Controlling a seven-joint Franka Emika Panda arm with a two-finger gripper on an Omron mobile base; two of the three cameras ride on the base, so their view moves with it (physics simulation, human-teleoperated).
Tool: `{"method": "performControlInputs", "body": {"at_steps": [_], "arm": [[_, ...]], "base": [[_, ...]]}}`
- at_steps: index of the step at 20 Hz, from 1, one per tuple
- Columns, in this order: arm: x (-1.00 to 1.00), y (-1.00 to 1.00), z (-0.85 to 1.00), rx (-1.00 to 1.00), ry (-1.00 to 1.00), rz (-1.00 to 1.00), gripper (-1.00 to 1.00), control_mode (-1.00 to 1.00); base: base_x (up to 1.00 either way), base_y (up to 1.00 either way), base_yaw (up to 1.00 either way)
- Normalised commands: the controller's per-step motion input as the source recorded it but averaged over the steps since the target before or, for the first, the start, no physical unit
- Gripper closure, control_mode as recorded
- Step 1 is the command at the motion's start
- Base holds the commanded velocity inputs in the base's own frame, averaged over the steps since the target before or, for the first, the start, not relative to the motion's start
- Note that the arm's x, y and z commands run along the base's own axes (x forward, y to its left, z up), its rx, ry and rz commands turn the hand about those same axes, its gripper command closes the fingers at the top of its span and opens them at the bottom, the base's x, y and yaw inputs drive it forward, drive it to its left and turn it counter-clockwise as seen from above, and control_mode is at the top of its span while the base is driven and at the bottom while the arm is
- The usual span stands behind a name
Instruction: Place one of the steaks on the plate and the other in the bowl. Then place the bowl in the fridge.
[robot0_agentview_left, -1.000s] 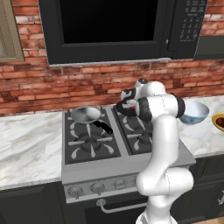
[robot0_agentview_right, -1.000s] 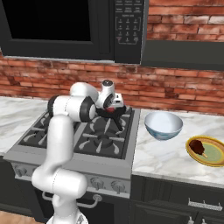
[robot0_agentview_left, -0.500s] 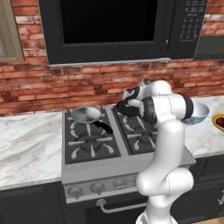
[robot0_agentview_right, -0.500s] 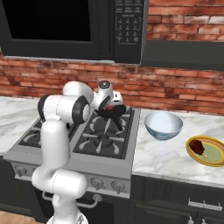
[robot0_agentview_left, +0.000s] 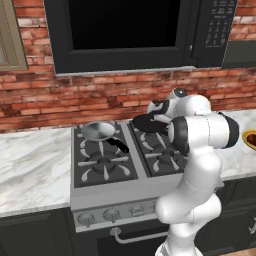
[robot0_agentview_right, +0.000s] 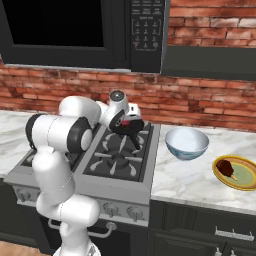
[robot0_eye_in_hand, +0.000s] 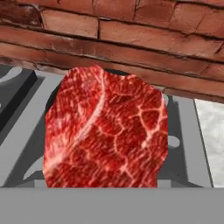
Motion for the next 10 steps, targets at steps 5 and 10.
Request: {"method": "performControlInputs", "body": {"at_steps": [5, 10], "arm": [[-0.74, -0.09, 0.51, 0.0, 0.03, -0.08, 1.0, -1.0], [-0.5, -0.15, 0.46, -0.01, 0.13, -0.14, 1.0, -1.0]], "base": [[0.0, 0.0, 0.0], [0.0, 0.0, 0.0]]}}
